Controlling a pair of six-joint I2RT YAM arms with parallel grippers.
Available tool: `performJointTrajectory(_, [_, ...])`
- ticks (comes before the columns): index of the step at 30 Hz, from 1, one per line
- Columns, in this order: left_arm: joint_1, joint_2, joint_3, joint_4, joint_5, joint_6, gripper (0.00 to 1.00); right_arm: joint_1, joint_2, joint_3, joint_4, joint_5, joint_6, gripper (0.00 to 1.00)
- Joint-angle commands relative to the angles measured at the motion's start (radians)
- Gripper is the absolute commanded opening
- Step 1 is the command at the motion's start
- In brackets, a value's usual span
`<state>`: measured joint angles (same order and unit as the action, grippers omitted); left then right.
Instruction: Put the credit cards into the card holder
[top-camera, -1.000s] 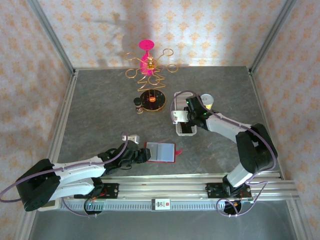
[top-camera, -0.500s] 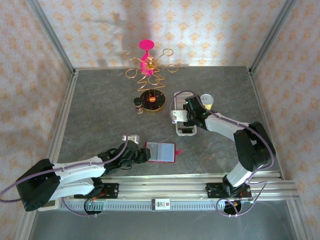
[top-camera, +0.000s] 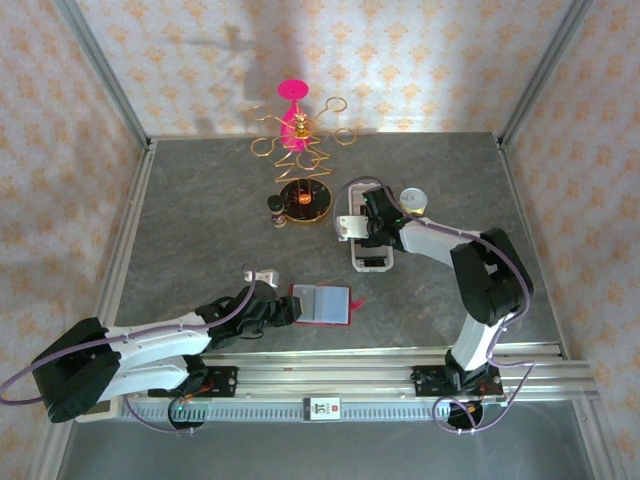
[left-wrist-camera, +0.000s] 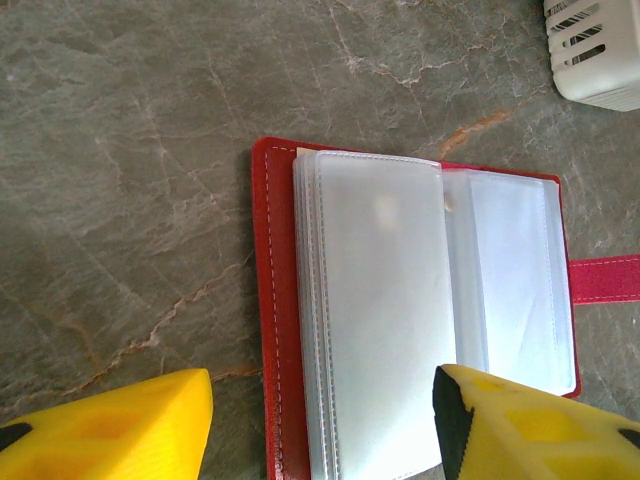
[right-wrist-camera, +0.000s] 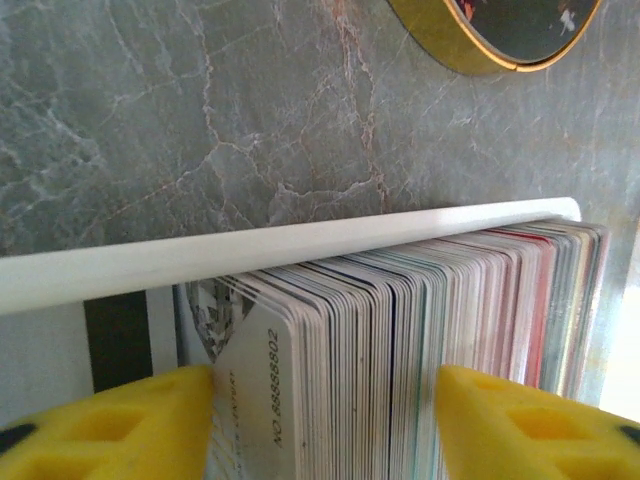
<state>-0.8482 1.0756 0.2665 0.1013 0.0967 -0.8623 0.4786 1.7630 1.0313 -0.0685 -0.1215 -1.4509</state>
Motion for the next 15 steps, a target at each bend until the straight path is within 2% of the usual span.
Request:
performJointTrajectory(1, [0.009,-0.013,-0.004,-0.002,-0.018,-0.001,0.61,-0.007,0.019,0.041,0.019,0.034,0.012,0.5])
performJointTrajectory(3, [0.009,-0.014,-0.004,-0.002,-0.019,-0.001,0.61,-0.008,0.018,0.048,0.014,0.036,0.012,0.42])
performJointTrajectory(5, [0.009,-0.016,-0.005,-0.002,-0.018,-0.002,0.6,-0.006,0.007,0.049,-0.001,0.033,0.012,0.39])
performJointTrajectory(7, [0.008,-0.02,-0.006,-0.002,-0.017,-0.003,0.6,-0.006,-0.01,0.04,-0.008,0.035,0.008,0.32])
performJointTrajectory(12, [0.009,-0.031,-0.013,-0.002,-0.015,-0.007,0.59,-0.006,-0.055,0.003,-0.002,0.031,0.0,0.31])
performJointTrajectory(15, [0.008,-0.034,-0.015,0.001,-0.015,-0.009,0.59,-0.008,-0.065,0.003,-0.013,0.029,0.0,0.28])
